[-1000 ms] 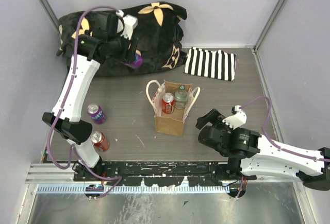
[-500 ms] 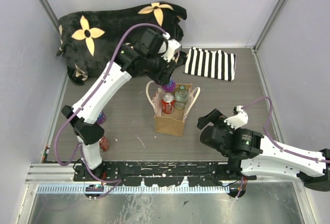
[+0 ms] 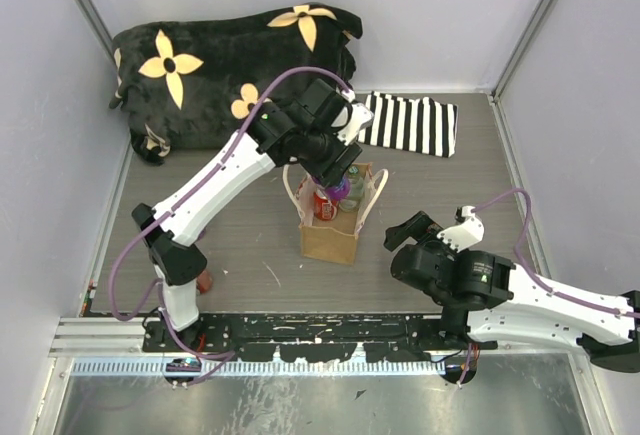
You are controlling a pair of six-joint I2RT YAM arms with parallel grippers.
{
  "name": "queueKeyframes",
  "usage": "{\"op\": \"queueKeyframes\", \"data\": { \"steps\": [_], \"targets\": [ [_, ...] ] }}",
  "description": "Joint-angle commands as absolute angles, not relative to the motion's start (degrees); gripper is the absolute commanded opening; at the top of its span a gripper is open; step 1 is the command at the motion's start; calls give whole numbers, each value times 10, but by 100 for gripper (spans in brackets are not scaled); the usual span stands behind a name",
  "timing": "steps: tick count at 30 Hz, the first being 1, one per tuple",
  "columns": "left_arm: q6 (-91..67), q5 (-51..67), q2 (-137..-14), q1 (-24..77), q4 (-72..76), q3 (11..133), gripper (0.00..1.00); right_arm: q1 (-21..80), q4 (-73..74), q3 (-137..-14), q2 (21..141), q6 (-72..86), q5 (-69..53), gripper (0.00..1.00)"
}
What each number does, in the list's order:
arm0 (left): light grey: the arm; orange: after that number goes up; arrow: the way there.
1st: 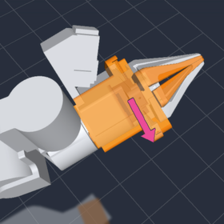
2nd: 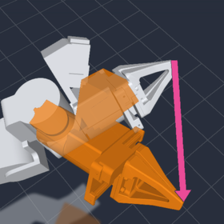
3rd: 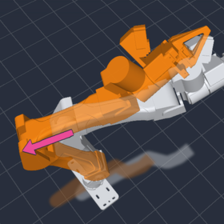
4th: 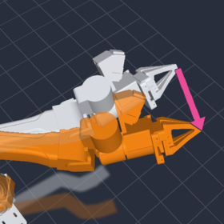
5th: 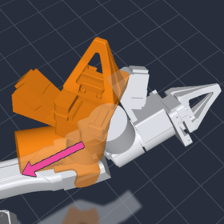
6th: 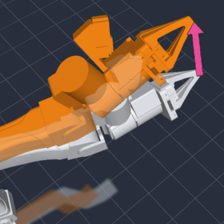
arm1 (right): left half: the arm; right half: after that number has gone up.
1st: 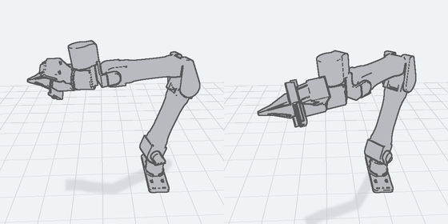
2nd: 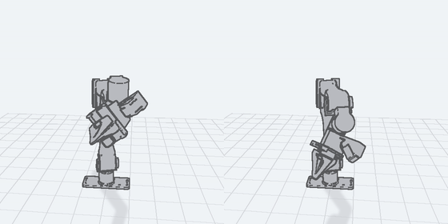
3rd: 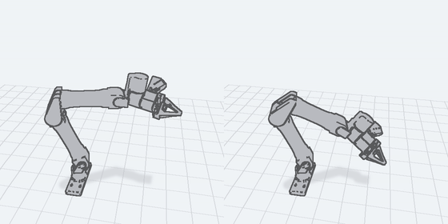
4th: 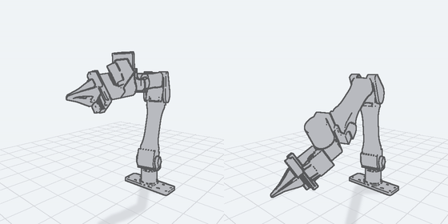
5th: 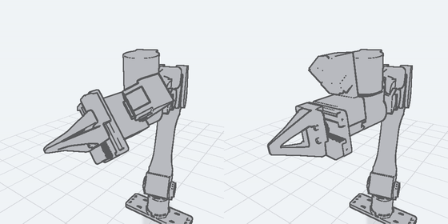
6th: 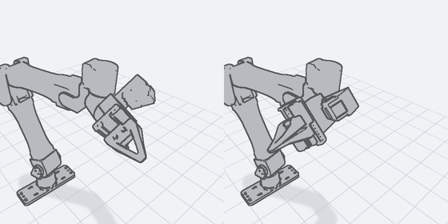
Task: Place the beverage into the canvas bag
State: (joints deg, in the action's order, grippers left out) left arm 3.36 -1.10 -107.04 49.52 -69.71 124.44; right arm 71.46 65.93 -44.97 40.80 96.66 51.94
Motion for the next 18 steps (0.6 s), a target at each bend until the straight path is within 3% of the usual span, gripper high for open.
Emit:
{"op": "queueKeyframes", "data": {
  "steps": [1, 18],
  "targets": [
    [35, -21, -1084, 514, -659, 1243, 0, 716, 676, -450, 391, 990, 539, 100],
    [20, -8, -1147, 537, -634, 1228, 0, 717, 720, -464, 361, 1010, 556, 100]
  ]
}}
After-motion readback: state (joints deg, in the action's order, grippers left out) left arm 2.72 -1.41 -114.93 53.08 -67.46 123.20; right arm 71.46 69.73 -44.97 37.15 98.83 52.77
